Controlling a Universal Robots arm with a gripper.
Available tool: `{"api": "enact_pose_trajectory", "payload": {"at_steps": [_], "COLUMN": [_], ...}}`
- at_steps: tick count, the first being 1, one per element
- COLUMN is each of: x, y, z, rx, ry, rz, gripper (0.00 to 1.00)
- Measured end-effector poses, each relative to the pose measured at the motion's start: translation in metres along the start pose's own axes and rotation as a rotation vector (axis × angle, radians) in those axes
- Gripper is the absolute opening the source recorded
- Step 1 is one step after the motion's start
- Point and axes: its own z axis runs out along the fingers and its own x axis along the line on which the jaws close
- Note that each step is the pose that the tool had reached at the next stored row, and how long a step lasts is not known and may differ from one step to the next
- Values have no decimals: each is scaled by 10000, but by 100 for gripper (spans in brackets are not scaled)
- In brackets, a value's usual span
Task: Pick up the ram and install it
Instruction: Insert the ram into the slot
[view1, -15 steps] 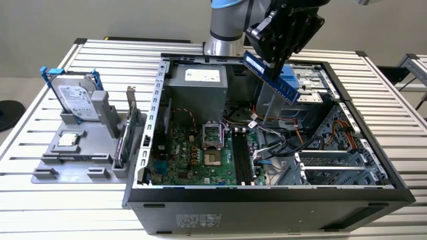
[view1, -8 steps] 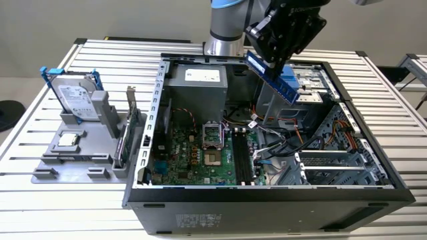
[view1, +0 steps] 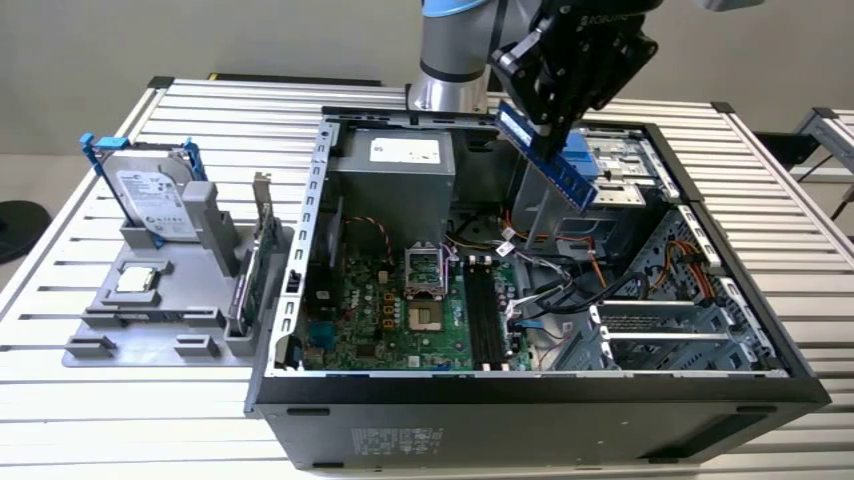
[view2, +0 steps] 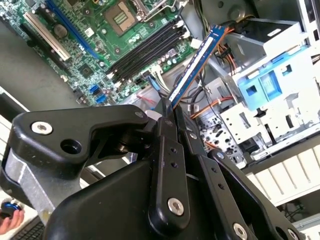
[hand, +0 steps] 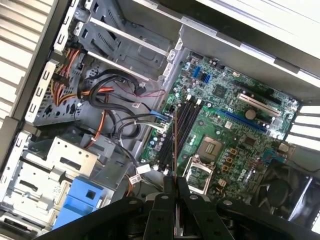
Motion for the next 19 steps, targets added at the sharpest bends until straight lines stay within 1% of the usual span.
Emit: {"api": "enact_pose_trajectory", "payload": {"at_steps": [19], "x": [24], "y": [10], "z": [0], "rx": [-51], "ry": [-19], "rz": [1436], "gripper": [0]}}
